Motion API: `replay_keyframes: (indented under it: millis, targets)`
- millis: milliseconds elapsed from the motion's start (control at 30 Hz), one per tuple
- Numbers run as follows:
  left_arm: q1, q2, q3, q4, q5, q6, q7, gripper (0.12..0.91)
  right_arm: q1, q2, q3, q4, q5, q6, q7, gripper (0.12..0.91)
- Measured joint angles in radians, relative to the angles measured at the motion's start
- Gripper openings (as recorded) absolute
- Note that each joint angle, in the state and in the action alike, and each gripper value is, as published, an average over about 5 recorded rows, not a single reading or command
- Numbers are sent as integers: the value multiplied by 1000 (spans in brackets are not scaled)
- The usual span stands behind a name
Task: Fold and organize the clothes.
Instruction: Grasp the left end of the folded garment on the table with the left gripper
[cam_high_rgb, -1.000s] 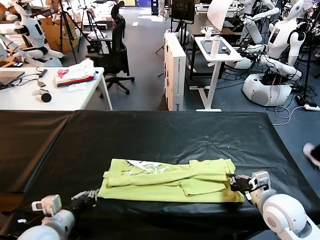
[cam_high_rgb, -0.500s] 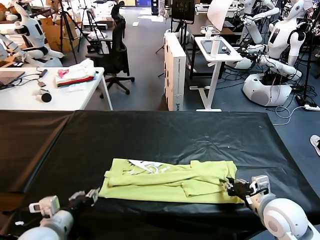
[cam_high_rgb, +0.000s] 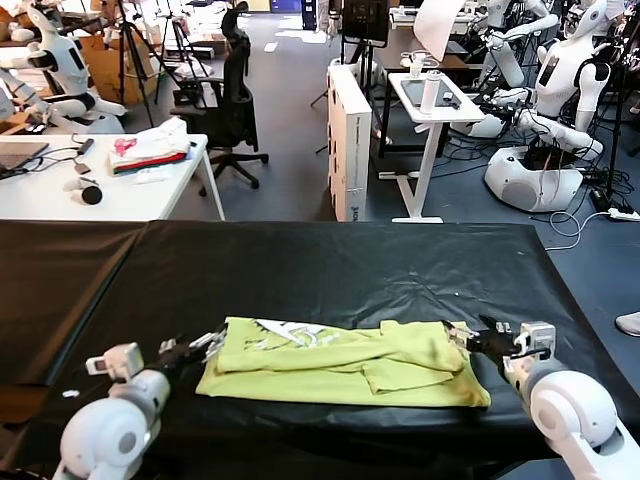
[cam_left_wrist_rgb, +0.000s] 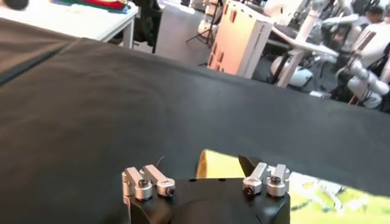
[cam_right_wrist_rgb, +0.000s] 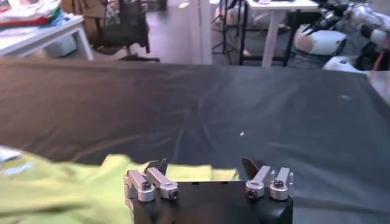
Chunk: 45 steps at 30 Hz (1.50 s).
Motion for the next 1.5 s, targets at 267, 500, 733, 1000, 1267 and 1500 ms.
replay_keyframes:
  millis: [267,500,733,1000,1267,1500]
  targets:
    - [-57,-8,38,76,19,1,1,907,13,30,1,-29,-13,-2,2,907]
    - [-89,-26,69,131,44,-3,2,907,13,56,4,-51,-19,0,3,901]
    - [-104,-36,91,155,51,-6,3,907,14,76,7,-69,-24,4,-1,783]
    - [-100,-44,97,169,61,-11,9,888,15,97,9,-82,-30,8,-4,658]
    - [-99,-45,96,176,61,-17,14,647,17,101,9,-88,-33,13,-5,289]
    - [-84,-44,96,171,74,-27,35,221,17,105,12,-85,-34,25,-6,140]
